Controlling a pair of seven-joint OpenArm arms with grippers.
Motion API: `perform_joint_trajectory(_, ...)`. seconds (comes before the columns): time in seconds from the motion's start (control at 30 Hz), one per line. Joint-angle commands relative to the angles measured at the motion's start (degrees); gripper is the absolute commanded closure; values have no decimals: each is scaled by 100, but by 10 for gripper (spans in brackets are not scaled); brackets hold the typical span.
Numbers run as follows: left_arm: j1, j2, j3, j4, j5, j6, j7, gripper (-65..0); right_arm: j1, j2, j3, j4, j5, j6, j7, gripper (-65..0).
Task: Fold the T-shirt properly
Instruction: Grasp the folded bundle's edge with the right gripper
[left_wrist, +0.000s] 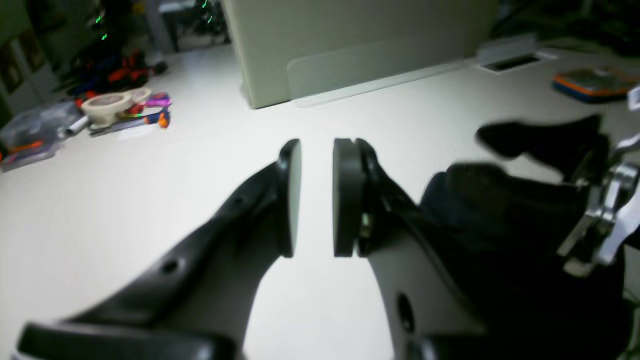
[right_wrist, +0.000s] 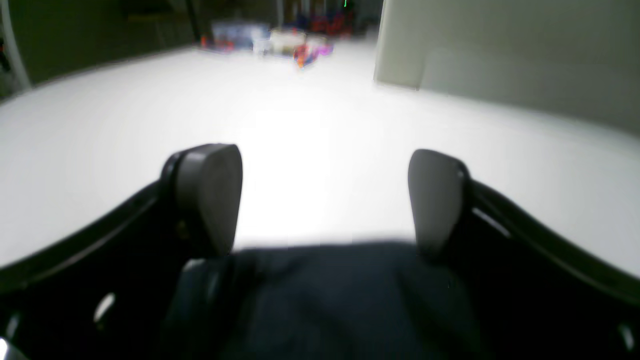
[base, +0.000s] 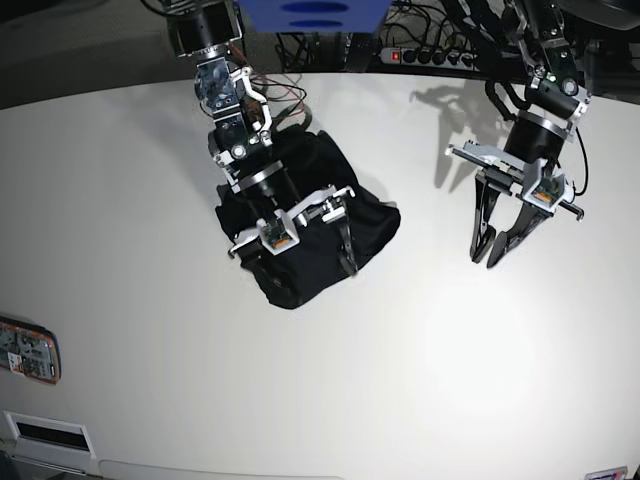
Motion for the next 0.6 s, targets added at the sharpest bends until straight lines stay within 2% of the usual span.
perform_joint_trajectory(0.0,-2,-22,-12,84,94,47,-265,-90,135,-44,-10,125,44,-23,253,-494)
perform_joint_trajectory(0.1,183,57,-12,84,656,47,-449,-90,126,-44,8,-68,44,-23,253,-494)
perform_joint_trajectory(0.23,218,171,-12,-31,1034,47,-449,-90,170,-35,-10,-1203,44,-23,323,-494)
perform_joint_trajectory(0.43,209,171,23,-233,1061,47,-449,-90,179,-35,8,-3154,44,-23,1510,-494)
perform_joint_trajectory(0.57,218,180,32,-233,1034,47,-449,-90,179,-35,17,-3822,44,-32,1738,-494)
